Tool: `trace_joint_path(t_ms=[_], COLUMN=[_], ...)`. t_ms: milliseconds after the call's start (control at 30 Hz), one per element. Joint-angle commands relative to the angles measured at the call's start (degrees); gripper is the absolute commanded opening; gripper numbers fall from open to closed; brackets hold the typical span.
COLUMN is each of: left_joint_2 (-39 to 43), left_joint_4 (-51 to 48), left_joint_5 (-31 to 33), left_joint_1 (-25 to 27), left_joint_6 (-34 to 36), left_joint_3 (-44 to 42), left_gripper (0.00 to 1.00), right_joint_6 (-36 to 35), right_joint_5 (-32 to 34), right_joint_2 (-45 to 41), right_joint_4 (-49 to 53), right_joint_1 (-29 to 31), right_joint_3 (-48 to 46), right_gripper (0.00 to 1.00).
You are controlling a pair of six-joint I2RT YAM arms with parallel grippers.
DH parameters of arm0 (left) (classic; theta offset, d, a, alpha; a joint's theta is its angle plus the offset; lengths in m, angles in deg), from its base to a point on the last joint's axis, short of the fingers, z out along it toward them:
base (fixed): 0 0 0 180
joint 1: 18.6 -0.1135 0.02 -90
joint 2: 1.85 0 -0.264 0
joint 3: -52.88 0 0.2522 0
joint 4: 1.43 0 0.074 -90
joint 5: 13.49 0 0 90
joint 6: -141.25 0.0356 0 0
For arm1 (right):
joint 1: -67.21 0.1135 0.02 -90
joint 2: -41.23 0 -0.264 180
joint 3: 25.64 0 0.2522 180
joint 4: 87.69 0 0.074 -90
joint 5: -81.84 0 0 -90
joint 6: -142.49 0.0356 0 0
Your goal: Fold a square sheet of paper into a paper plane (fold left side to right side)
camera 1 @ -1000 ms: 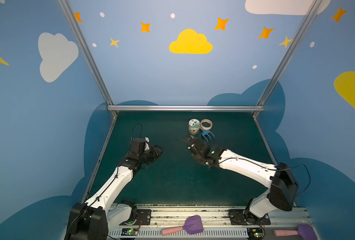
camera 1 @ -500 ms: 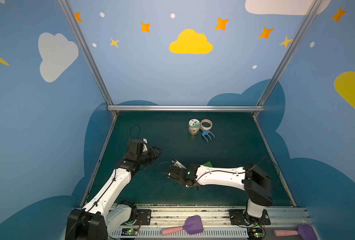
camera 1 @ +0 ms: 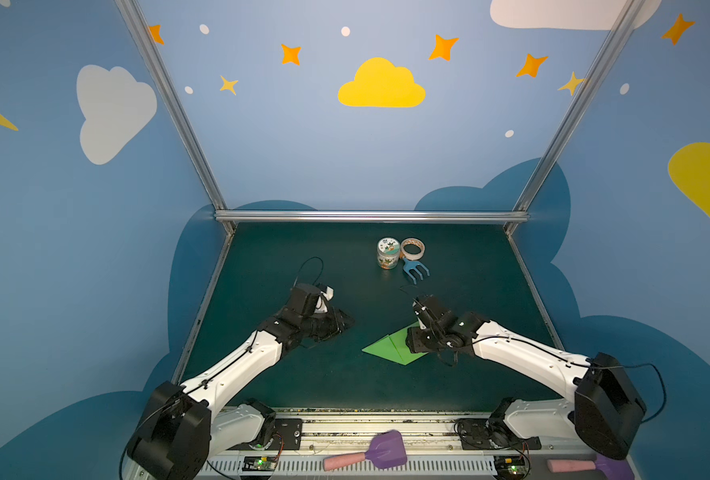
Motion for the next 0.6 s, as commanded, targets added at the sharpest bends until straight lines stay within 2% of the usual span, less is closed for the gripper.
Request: trace_joint_path(t_ms=[0, 233, 567], left_joint_2=[-4.15, -12.66, -23.19], left_joint_4=[0.61, 0.73, 0.32], left_joint_5=[0.99, 3.55, 4.00], left_joint_1=[4.20, 11.20, 12.45], left_joint_6=[2.65, 4.65, 7.86], left_joint_3=[1.84, 5.78, 12.87], left_gripper=[0.30, 0.21, 0.18], right_joint_6=[-0.19, -5.61, -10.04], right_joint_5=[-7.41, -10.78, -12.58], right_joint_2=[1.91, 11.50, 18.82], right_joint_4=[-6.54, -8.92, -8.95], right_joint_1=[-4.10, -9.56, -12.71], right_joint_3=[-1.44, 2.58, 7.43], right_gripper=[0.53, 0.50, 0.48])
